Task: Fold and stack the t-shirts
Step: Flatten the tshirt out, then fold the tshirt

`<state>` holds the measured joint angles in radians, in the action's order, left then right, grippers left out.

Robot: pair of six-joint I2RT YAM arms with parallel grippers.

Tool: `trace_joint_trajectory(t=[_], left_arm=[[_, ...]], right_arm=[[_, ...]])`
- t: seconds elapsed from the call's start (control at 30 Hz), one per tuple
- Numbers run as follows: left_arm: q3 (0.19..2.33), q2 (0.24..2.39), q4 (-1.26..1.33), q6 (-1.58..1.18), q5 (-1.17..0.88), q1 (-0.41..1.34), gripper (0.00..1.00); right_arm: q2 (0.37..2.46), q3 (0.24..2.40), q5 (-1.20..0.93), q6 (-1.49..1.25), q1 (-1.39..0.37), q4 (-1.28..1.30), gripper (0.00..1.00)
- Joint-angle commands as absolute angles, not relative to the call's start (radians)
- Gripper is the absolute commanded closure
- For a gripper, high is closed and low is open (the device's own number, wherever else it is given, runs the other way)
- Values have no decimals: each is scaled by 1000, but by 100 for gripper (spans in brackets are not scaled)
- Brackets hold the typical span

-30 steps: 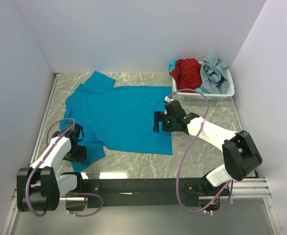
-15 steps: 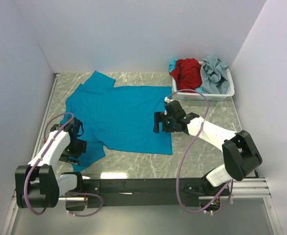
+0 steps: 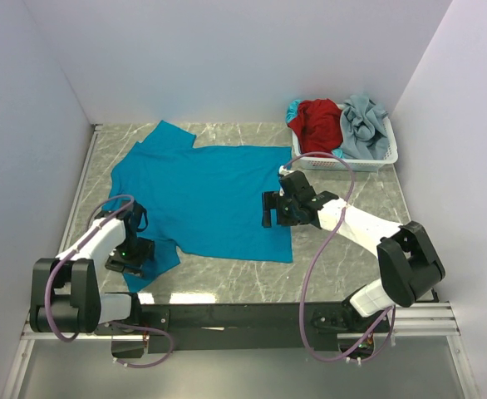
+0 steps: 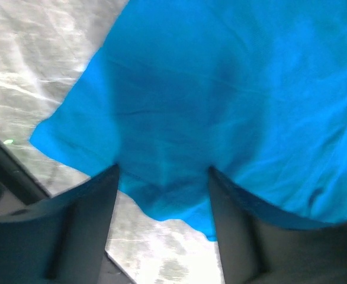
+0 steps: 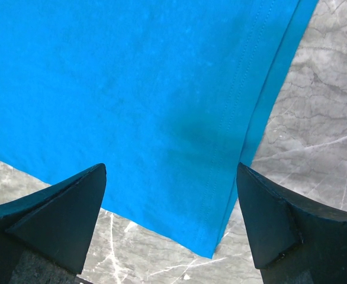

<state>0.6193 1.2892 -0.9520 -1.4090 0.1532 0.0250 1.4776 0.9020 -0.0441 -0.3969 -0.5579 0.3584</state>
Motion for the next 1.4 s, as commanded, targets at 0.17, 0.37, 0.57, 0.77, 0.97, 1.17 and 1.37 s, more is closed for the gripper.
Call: trace_joint_trajectory(t=[0.17, 0.37, 0.57, 0.77, 0.97, 1.17, 1.37], left_arm=[[514, 1285, -879, -1448, 169, 44, 54], [522, 1305, -874, -1430, 170, 46, 97], [528, 1302, -880, -1399, 161, 46, 99], [552, 1263, -913, -1358, 164, 48, 99], [563, 1232, -925, -1316, 153, 49, 99], [565, 1210, -927, -1321, 169, 52, 99], [561, 1200, -922, -1319, 175, 54, 99]], right_arm=[[1448, 899, -32, -385, -549, 356, 4], [1408, 867, -5, -390, -548, 364, 4], [1356, 821, -31, -394, -557, 376, 4], [1283, 752, -2, -448, -643, 432, 4], [1249, 669, 32, -520, -682, 431, 6], [1310, 634, 37, -560, -692, 373, 9], [1379, 626, 51, -586, -693, 345, 19]])
